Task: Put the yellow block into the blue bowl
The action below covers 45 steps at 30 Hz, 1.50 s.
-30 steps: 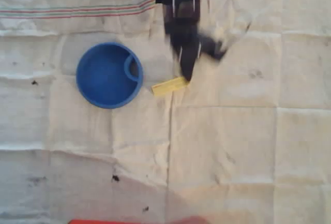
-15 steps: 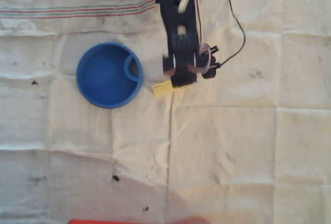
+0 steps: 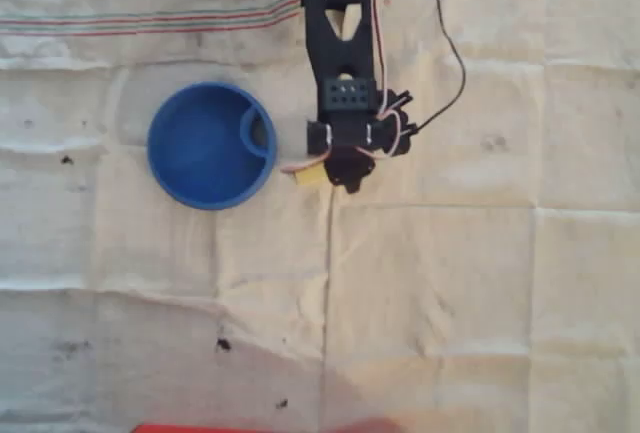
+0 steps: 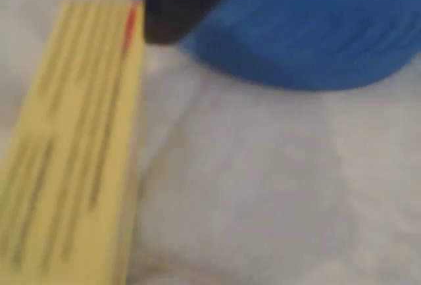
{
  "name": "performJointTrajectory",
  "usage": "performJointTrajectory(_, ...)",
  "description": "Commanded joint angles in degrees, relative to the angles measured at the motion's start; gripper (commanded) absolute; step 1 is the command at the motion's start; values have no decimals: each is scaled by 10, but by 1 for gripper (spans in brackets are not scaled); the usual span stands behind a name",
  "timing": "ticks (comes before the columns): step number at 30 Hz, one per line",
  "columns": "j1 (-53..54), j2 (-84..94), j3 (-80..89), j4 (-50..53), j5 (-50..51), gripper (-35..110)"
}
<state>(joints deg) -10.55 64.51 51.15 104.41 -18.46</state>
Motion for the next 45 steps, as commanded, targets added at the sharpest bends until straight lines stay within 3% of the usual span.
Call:
performJointTrajectory(1,13,8,-12,3,-8,26)
performJointTrajectory(23,14,-104,-18,-12,-12,25)
performJointTrajectory(31,12,-110,-11,-68,-36,15)
performJointTrajectory(45,15,-158,-18,-66,-28,0)
